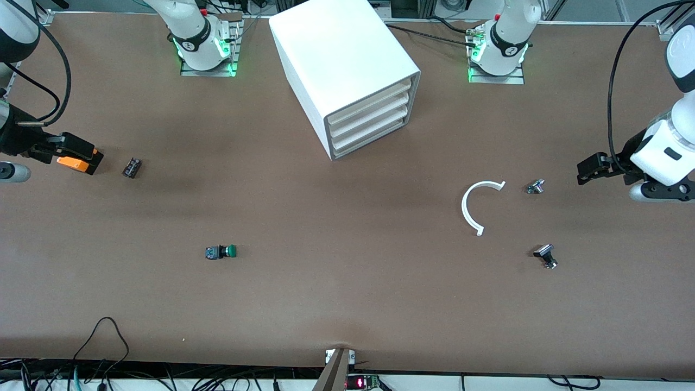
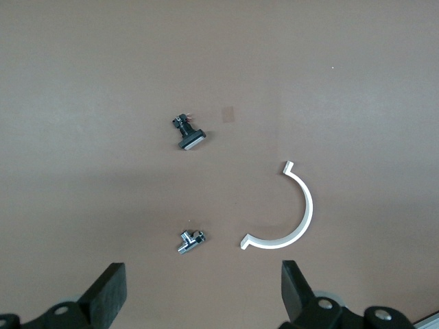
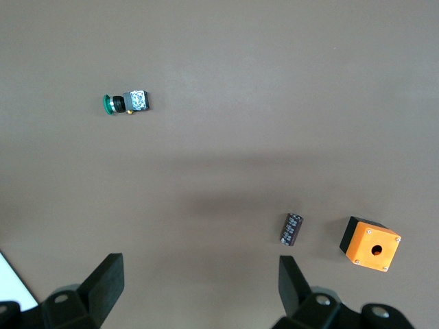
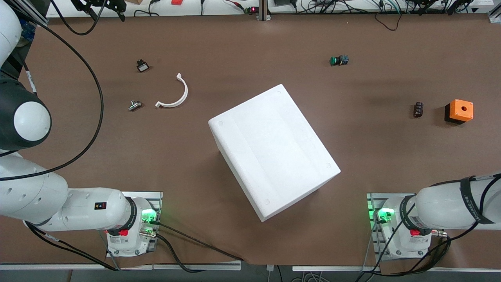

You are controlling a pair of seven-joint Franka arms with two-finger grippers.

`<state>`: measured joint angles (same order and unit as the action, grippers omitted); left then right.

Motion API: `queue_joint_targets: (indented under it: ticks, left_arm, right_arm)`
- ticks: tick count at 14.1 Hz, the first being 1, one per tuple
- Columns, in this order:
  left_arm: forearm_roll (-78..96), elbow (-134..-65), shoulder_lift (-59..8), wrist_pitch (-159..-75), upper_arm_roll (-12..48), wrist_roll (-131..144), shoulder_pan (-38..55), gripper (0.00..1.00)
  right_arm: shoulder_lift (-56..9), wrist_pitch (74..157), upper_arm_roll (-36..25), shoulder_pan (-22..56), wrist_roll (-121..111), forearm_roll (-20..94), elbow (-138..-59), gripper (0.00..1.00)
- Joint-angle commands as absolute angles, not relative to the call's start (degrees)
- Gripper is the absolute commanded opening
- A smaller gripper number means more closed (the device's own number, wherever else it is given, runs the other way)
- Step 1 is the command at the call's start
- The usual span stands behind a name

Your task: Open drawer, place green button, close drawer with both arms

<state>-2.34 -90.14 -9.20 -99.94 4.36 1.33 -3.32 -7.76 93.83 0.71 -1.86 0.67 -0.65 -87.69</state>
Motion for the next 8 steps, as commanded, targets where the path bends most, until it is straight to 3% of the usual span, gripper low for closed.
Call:
queue_joint_targets:
  ticks: [1, 8]
  left_arm:
    - [-4.13, -89.03, -9.75, -99.93, 4.39, 0.09, -3.08, 0.99]
    - [-4.04, -89.21, -9.67, -99.23, 5.36, 0.18, -2.99, 0.99]
  right_arm:
    - [-6.94, 94.13, 0.79, -1.85, 0.44, 0.09, -88.07, 1.00]
    - [-6.94, 94.13, 0.79, -1.85, 0.44, 0.00, -88.07, 1.00]
